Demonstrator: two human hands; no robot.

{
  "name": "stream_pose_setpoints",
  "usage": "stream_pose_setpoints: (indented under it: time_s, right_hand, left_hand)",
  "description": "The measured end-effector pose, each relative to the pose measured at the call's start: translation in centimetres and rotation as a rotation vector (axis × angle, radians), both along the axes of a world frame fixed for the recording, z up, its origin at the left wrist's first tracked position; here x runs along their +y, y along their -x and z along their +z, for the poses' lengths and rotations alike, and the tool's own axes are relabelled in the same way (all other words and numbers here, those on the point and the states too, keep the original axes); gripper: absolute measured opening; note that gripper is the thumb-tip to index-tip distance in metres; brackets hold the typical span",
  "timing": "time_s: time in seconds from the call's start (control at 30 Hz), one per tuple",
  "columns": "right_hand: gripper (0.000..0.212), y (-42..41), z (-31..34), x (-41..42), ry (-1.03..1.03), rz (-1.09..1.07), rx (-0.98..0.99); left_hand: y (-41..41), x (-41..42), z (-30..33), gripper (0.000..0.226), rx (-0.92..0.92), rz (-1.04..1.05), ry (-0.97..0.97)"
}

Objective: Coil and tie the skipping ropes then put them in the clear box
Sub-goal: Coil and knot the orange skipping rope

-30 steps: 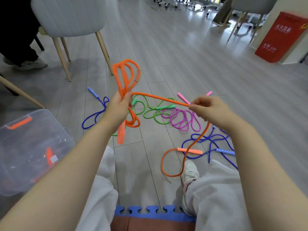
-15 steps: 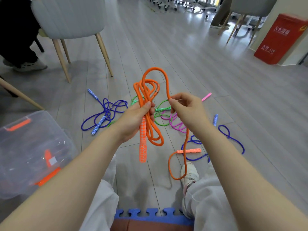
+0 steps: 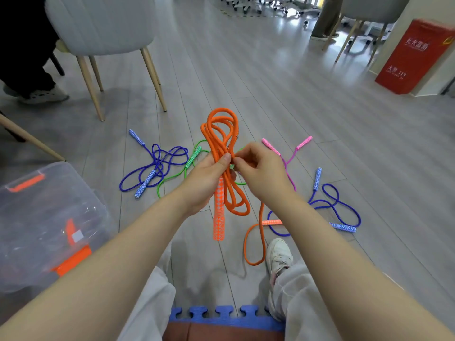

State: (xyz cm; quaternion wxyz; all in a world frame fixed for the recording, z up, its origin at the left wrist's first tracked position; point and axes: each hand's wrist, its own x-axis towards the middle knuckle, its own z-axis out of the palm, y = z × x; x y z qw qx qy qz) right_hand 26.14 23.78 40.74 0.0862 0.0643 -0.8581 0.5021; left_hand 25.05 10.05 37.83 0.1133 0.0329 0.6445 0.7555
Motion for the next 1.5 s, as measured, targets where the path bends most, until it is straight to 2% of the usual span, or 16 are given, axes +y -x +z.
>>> stream_pose_setpoints:
  time_s: [0.1, 0.2, 0.33, 0.4, 0.5, 0.6, 0.67, 0.73, 0.83, 0.87, 1.03, 1.13, 1.27, 1.4, 1.5]
  right_hand:
    - [0.02, -0.4, -0.3, 0.1, -0.187, 0.052, 0.089]
    - [0.031, -0.2, -0.7, 0.2, -0.312, 0.125, 0.172]
    - [0.04, -0.3, -1.1, -0.2, -0.426, 0.167, 0.047]
    - [0.034, -0.3, -1.1, -0.3, -0.367, 0.163, -0.027]
    - [0.011, 0.6, -0.6, 0.9, -0.283, 0.12, -0.14]
    - [0.02, 1.4, 0.3, 3.2, -0.155, 0.126, -0.263]
    - [0.024, 1.4, 0.9, 5.0, -0.154, 0.121, -0.314]
    - [0.022, 1.4, 1.2, 6.8, -0.191, 0.097, -0.34]
    - [0.008, 1.5, 1.5, 9.0, -0.142, 0.056, -0.376]
    - [0.01, 1.6, 1.6, 9.6, -0.127, 0.031, -0.374]
    - [0.01, 1.4, 2.1, 9.8, -0.087, -0.101, -0.264]
    - [0.01, 1.3, 2.3, 8.5, -0.008, -0.094, -0.171]
    - [0.01, 0.8, 2.5, 6.3, 0.075, 0.02, -0.133]
    - [0.008, 0.6, 1.7, 3.8, 0.013, 0.124, -0.114]
    - [0.008, 0.4, 1.1, 2.4, -0.044, 0.151, -0.053]
  left_hand:
    - [0.0, -0.1, -0.4, 0.028, -0.004, 0.039, 0.07]
    - [0.3, 0.0, -0.5, 0.025, -0.056, 0.115, 0.039]
    - [0.4, 0.9, -0.3, 0.02, -0.097, 0.269, -0.074]
    - [0.6, 1.1, -0.1, 0.019, -0.162, 0.318, -0.212]
    - [1.4, 0.0, 0.7, 0.02, -0.269, 0.34, -0.439]
    - [2.2, -2.2, 1.5, 0.036, -0.27, 0.361, -0.405]
    - [2.8, -3.8, 1.6, 0.038, -0.244, 0.429, -0.384]
    - [3.3, -5.3, 1.8, 0.037, -0.247, 0.522, -0.429]
    - [3.5, -6.7, 2.1, 0.038, -0.284, 0.626, -0.499]
    - [3.6, -7.1, 2.2, 0.038, -0.285, 0.639, -0.502]
    - [3.2, -6.4, 2.0, 0.028, -0.115, 0.665, -0.292]
    - [2.5, -5.2, 1.9, 0.019, 0.001, 0.572, -0.128]
    - [1.1, -3.8, 2.4, 0.017, 0.029, 0.324, 0.046]
    - [-0.3, -2.1, 2.8, 0.023, 0.058, 0.067, 0.024]
    - [-1.1, -1.0, 2.7, 0.021, 0.018, -0.042, -0.019]
